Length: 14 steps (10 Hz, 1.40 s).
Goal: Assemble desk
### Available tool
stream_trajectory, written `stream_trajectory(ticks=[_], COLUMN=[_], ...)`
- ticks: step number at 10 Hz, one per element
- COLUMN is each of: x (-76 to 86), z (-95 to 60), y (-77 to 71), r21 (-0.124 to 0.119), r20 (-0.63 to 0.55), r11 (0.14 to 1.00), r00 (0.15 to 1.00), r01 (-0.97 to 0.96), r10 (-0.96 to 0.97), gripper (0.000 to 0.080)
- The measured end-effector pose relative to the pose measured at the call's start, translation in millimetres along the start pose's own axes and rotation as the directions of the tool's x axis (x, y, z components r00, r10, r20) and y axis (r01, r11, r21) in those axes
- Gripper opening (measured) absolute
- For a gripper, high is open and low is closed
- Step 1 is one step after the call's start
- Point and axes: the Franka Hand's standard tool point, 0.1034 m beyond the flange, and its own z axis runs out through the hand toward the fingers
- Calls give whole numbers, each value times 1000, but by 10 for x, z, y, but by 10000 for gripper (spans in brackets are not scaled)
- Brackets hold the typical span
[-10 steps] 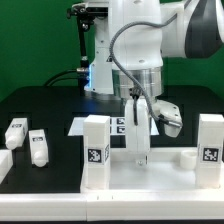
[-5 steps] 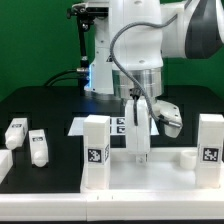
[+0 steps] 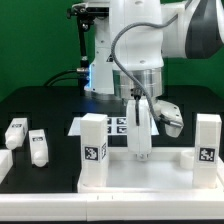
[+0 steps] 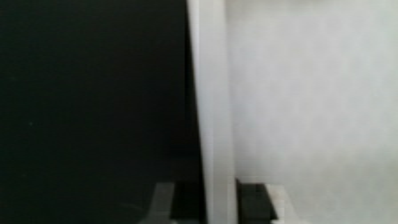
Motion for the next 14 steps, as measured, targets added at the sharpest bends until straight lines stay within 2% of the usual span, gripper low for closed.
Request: stream_trajectory(ticks=[2, 3, 4, 5, 8, 9, 10, 11, 12, 14], x=[185, 272, 389, 439, 537, 604, 707, 742, 710, 728], z=[-132, -197, -210, -167, -158, -197, -288, -327, -300, -275], y=[45, 117, 180, 220, 221, 202, 74, -32, -35, 14], r21=[5, 2, 6, 0, -7, -51, -44, -42, -58, -60], r20=[20, 37, 24, 13, 1, 27, 47, 53, 27, 44], r11=[990, 969, 940, 909, 820, 722, 573, 443, 292, 182], r00=[990, 968, 940, 908, 820, 723, 574, 445, 294, 185], r01=[139, 247, 340, 418, 572, 690, 819, 895, 955, 981], r10=[-139, -247, -340, -418, -572, -690, -817, -894, -956, -982], gripper=[52, 52, 52, 52, 52, 54, 54, 54, 54, 54])
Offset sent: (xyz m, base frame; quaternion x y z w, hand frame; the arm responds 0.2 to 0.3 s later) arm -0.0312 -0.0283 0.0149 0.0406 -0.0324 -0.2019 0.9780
